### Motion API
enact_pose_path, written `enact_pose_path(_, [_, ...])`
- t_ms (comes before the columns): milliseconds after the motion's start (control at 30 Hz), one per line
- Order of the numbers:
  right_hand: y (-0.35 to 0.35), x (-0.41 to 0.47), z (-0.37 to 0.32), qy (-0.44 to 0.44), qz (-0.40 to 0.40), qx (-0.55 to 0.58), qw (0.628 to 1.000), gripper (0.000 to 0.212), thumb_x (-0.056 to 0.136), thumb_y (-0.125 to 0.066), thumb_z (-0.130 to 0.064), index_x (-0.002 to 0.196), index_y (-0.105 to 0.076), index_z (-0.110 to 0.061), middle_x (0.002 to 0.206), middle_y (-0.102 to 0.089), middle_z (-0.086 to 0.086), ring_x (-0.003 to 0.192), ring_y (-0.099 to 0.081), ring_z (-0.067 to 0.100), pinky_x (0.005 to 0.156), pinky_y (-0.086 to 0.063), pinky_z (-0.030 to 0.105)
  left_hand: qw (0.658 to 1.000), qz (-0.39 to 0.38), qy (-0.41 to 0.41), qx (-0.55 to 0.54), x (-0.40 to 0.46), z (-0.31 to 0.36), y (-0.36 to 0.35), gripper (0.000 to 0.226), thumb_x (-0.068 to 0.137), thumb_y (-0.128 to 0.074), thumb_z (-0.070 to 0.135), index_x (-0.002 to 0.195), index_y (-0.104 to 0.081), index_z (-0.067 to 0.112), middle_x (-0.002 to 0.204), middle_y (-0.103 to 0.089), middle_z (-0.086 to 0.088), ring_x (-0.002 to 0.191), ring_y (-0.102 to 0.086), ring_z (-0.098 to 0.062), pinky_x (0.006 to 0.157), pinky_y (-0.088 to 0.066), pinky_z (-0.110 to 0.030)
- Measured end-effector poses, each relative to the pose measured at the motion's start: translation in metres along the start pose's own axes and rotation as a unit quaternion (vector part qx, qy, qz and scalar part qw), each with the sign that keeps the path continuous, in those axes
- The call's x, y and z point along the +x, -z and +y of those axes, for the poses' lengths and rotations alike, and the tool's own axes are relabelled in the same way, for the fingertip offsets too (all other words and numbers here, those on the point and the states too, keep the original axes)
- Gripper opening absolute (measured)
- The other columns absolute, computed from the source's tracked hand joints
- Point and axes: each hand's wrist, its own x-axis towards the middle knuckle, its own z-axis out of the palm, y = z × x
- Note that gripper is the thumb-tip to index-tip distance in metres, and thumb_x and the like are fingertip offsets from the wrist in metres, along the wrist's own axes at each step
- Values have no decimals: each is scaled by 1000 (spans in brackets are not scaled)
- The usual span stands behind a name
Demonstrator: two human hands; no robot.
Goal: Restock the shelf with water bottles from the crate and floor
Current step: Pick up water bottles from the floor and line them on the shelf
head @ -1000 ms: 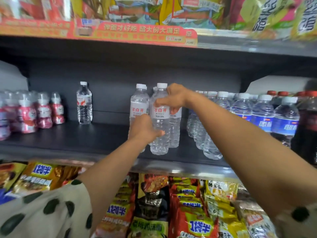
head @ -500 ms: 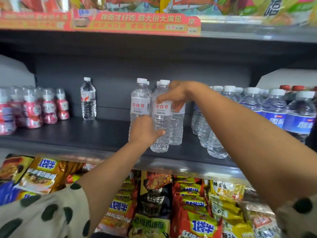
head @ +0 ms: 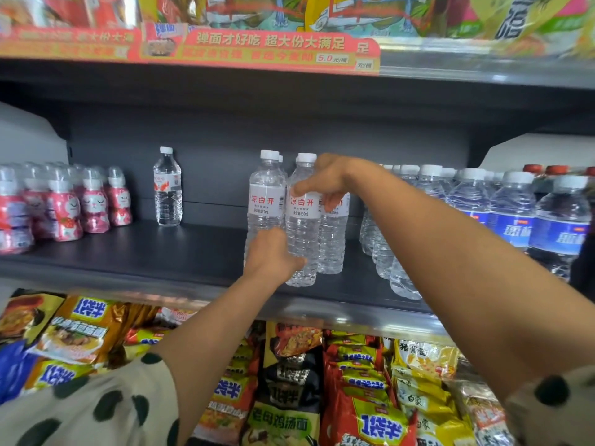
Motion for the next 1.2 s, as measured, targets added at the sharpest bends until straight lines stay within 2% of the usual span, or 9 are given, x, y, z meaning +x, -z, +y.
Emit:
enact_pose_path(233, [1,-4,-5,-20,-5,-37,999,44,79,-68,-51,88,-59,-9,88,-71,15,70,-73,25,78,-59,41,1000,6,-9,6,-2,-1,2,41,77,-78,31,61,-44,14,69,-53,-1,66,-53,-19,52,-36,-25])
enact_pose_path(500, [4,-24,-15,-49,8,-97,994,51,81,-62,-59,102,-57,-13,89,-67,11,72,-71,25,82,-57,40,999,-9,-28,12,-7,-5,10,44,76,-79,35,61,-44,14,70,-51,0,68,-52,-19,55,-35,-25])
enact_pose_path(600, [5,-39,-22,-60,25,-102,993,50,80,-61,-61,98,-51,-15,73,-58,6,70,-69,24,84,-56,39,998,-20,-52,21,-13,-9,19,38,75,-80,33,66,-49,13,77,-56,-3,74,-57,-21,58,-37,-27])
enact_pose_path(733, [-2,-75,-27,-81,59,-126,987,54,82,-59,-62,84,-45,-9,71,-57,8,69,-67,26,76,-54,35,992,-46,-93,68,-36,-17,36,33,74,-78,27,65,-50,12,88,-62,-14,80,-60,-30,57,-37,-29])
enact_pose_path(867, [-32,-120,-28,-100,58,-170,979,50,83,-58,-57,90,-61,-7,70,-57,5,66,-62,24,79,-53,36,974,-126,-116,151,-76,-30,46,36,74,-77,33,70,-47,15,86,-55,-6,85,-58,-29,64,-42,-31])
enact_pose_path(933, [-55,-144,-25,-115,36,-188,975,47,82,-57,-56,86,-63,-9,78,-61,8,77,-64,29,83,-53,38,956,-187,-131,183,-100,-39,41,39,71,-80,37,67,-48,16,83,-56,-5,80,-57,-27,65,-44,-31])
enact_pose_path(1067, [-121,-197,-9,-127,-5,-224,966,57,82,-62,-49,120,-56,-8,121,-60,15,110,-56,34,88,-46,35,922,-282,-163,210,-152,-66,12,36,73,-79,38,90,-56,16,113,-63,-8,106,-61,-29,77,-48,-34])
enact_pose_path(1133, [-160,-228,2,-138,-17,-209,968,56,84,-63,-44,125,-51,-8,124,-57,17,113,-54,35,84,-44,35,900,-338,-176,213,-177,-84,-10,41,74,-78,39,91,-53,12,120,-61,-10,110,-59,-31,82,-49,-36])
enact_pose_path(1200, [-202,-257,13,-151,-45,-191,969,55,84,-63,-41,126,-47,-8,125,-55,17,114,-53,35,86,-45,37,880,-391,-174,205,-204,-102,-36,52,76,-76,39,109,-54,6,126,-56,-11,114,-56,-31,87,-48,-38])
